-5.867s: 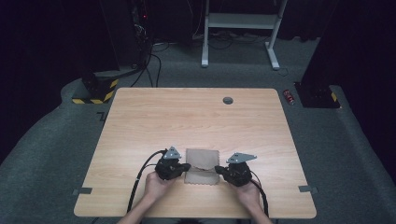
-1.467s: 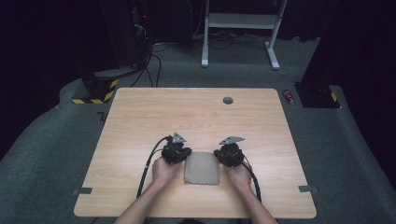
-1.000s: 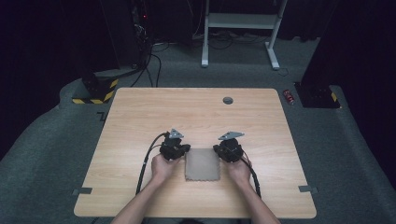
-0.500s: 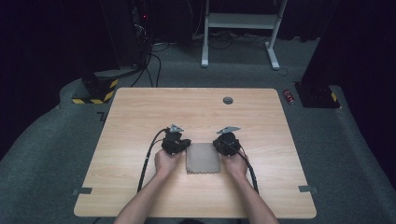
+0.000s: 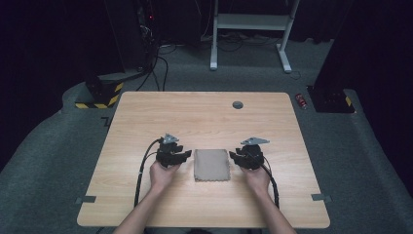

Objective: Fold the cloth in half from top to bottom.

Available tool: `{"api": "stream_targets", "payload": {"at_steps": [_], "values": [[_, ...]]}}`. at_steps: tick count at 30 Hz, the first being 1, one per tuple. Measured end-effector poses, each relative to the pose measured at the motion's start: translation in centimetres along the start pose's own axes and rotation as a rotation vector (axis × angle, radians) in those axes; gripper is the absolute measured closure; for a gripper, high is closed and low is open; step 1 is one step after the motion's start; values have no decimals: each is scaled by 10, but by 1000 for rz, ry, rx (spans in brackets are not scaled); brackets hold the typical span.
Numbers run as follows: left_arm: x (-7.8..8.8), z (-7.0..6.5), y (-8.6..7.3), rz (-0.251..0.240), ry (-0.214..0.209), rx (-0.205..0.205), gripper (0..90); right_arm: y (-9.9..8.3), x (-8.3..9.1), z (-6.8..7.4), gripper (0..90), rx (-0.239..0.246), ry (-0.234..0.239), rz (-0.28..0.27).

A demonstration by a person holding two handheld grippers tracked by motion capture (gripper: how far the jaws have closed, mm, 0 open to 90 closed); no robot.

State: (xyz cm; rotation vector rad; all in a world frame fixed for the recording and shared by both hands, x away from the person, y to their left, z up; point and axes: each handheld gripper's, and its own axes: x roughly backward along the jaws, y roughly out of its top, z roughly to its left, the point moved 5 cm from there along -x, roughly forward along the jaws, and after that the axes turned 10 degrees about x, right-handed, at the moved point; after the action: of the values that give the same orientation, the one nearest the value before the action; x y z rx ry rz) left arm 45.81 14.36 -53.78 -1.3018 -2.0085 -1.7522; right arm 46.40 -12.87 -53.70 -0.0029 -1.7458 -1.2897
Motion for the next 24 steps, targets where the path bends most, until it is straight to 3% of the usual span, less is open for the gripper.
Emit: {"api": "stream_targets", "payload": {"at_steps": [6, 13, 24], "values": [[17, 8, -13, -10, 19, -8, 477, -16, 16, -8, 617, -22, -24, -9], [39, 21, -27, -41, 33, 24, 449, -36, 32, -15, 613, -42, -51, -18], [54, 30, -49, -42, 83, 7, 438, -59, 46, -17, 607, -27, -99, 6]]}}
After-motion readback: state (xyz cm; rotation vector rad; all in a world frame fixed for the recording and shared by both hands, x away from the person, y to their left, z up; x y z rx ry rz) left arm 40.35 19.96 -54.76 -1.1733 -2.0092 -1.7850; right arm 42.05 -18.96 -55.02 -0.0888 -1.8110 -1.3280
